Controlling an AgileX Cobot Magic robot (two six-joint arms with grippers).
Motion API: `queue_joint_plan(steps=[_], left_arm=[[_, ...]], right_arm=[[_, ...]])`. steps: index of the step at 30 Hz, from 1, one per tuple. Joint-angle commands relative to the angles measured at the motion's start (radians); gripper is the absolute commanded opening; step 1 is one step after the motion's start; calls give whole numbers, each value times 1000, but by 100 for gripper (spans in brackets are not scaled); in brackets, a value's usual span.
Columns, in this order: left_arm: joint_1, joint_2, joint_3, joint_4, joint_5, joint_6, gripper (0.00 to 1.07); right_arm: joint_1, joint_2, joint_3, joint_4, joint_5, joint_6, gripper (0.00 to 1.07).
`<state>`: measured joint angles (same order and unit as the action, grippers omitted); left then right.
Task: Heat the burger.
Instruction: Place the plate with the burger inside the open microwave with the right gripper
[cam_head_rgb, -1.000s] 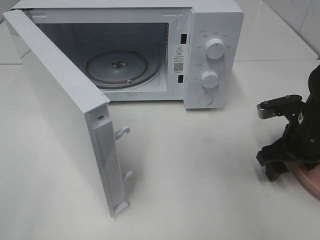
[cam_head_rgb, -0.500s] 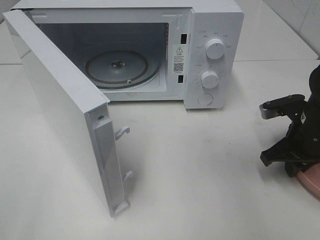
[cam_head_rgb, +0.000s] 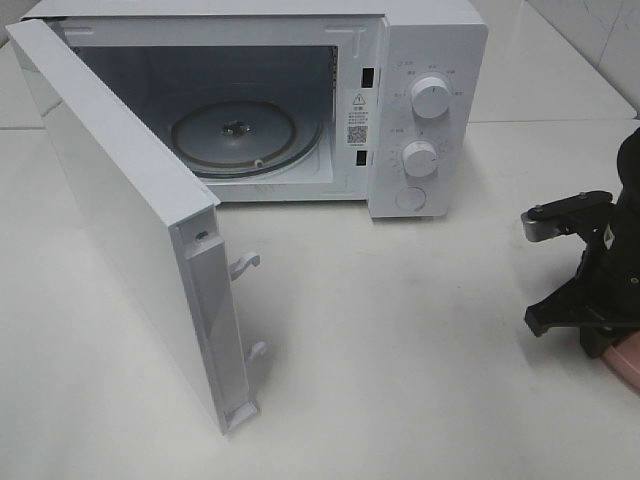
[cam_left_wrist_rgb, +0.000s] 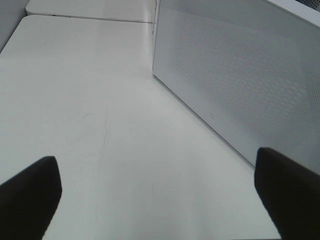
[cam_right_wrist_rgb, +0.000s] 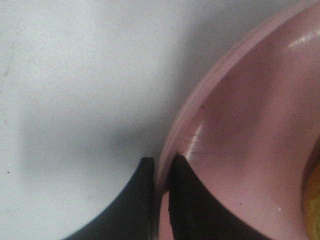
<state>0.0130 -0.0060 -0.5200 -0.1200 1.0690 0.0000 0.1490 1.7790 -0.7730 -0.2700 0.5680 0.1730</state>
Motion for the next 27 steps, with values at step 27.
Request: queue_joint_plan(steps=[27], left_arm=[[-2, -15, 1, -3, -1, -8, 99]], right_arm=[[144, -157, 113, -298, 140, 298, 0]])
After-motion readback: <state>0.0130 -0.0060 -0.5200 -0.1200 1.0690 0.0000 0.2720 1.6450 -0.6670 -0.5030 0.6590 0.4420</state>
